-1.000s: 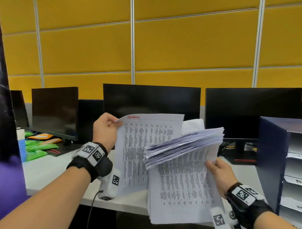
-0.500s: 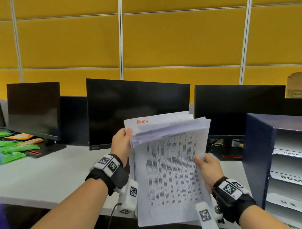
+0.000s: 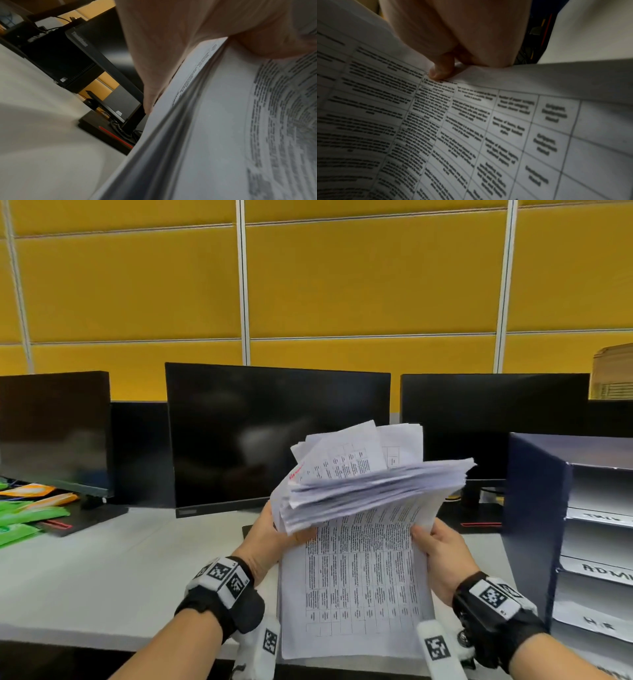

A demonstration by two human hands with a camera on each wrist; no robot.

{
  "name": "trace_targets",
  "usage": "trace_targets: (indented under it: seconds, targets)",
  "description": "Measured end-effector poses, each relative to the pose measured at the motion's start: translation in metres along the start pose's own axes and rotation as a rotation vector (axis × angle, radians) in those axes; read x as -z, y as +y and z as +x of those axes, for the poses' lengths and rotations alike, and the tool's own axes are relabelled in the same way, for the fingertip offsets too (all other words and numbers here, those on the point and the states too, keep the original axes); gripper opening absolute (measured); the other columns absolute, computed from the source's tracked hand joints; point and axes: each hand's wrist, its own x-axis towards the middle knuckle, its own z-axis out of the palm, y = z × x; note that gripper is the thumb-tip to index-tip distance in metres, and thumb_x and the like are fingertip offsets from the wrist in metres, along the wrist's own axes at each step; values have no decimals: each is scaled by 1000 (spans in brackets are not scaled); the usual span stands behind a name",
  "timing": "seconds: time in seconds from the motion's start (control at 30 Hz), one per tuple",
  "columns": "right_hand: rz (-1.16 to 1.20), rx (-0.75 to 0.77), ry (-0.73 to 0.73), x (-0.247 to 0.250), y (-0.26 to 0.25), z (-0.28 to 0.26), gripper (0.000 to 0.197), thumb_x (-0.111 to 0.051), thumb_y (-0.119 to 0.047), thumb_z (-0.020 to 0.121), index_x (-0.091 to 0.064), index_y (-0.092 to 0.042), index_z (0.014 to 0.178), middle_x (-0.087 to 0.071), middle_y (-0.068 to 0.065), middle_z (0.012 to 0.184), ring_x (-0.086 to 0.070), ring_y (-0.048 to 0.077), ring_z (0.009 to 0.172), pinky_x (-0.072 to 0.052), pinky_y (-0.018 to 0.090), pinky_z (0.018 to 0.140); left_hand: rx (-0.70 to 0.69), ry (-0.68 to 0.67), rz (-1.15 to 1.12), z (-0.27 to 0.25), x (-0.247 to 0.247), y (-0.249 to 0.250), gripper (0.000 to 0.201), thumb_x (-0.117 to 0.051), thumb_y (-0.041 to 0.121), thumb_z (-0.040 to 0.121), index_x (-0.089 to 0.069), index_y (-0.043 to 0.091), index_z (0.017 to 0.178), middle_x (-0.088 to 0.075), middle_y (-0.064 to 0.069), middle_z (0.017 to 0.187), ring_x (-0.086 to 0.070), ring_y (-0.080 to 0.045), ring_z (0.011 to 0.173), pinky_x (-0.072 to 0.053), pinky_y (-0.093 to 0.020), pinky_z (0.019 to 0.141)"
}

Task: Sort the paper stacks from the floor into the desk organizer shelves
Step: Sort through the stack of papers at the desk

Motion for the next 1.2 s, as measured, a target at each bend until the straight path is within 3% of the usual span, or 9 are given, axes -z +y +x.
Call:
trace_targets:
  seconds: [0.1, 0.2, 0.27, 0.4, 0.5, 0.57, 0.7, 0.93, 1.2]
  targets:
    - [101, -25, -48, 9, -3, 1, 24, -43, -2, 96, -56, 3, 116, -65, 28, 110, -63, 42, 100, -51, 51, 85, -14, 150, -32, 10, -15, 7, 25, -67, 24, 80, -56, 4, 91, -73, -15, 88, -68, -27, 93, -53, -33, 90]
    - [171, -6, -111, 14, -6, 2, 32, -59, -11, 87, -56, 1, 117, -64, 29, 114, -63, 42, 101, -53, 49, 81, 11, 190, -97, 18, -13, -3, 54, -75, 55, 64, -57, 17, 96, -69, 5, 81, -69, -18, 91, -55, -32, 80]
    - [164, 10, -158, 19, -5, 4, 70, -86, -32, 59, -59, -2, 115, -66, 25, 112, -65, 39, 99, -56, 43, 76, -32, 195, -72, 22, -7, -11, 88, -84, 69, 41, -59, 17, 107, -71, 1, 97, -67, -20, 99, -56, -35, 83]
    - [193, 10, -219, 29, -5, 7, 102, -95, -45, 31, -58, -2, 116, -67, 21, 113, -66, 36, 100, -58, 41, 75, -7, 6, -73, 24, 1, -13, 109, -94, 52, 37, -45, 24, 130, -59, -11, 128, -59, -28, 117, -50, -52, 96]
    - [194, -2, -212, 35, -6, 8, 104, -95, -43, 32, -55, 1, 118, -66, 22, 114, -66, 36, 100, -58, 40, 74, -76, -56, 87, 32, 3, -2, 79, -84, 50, 56, -52, 24, 123, -68, 11, 114, -62, -11, 111, -53, -23, 87]
    - [205, -1, -223, 38, -7, 8, 99, -95, -39, 38, -54, 1, 119, -65, 23, 116, -66, 36, 101, -58, 41, 76, -71, -28, 127, 39, 5, 3, 92, -80, 63, 61, -50, 13, 132, -65, 1, 119, -61, -20, 117, -51, -18, 86]
    - [274, -22, -225, 41, -8, 10, 48, -63, -12, 78, -52, 0, 123, -61, 25, 123, -65, 35, 103, -57, 43, 82, -41, -76, 122, 41, 7, 8, 93, -88, 50, 47, -56, 10, 124, -66, -12, 116, -65, -29, 108, -55, -44, 90]
    - [243, -19, -247, 45, -9, 11, 97, -95, -35, 40, -54, -4, 122, -65, 19, 119, -66, 32, 103, -57, 39, 77, -77, -89, 171, 48, -1, 8, 83, -76, 80, 45, -61, 38, 116, -54, -15, 132, -50, -33, 126, -43, -58, 102]
    - [201, -49, -317, 47, -15, 14, 67, -75, -19, 72, -48, 2, 129, -57, 27, 127, -61, 39, 110, -53, 48, 88, -39, -168, 36, 42, 5, 11, 105, -85, 66, 47, -52, 14, 132, -60, -18, 127, -56, -36, 120, -42, -60, 103]
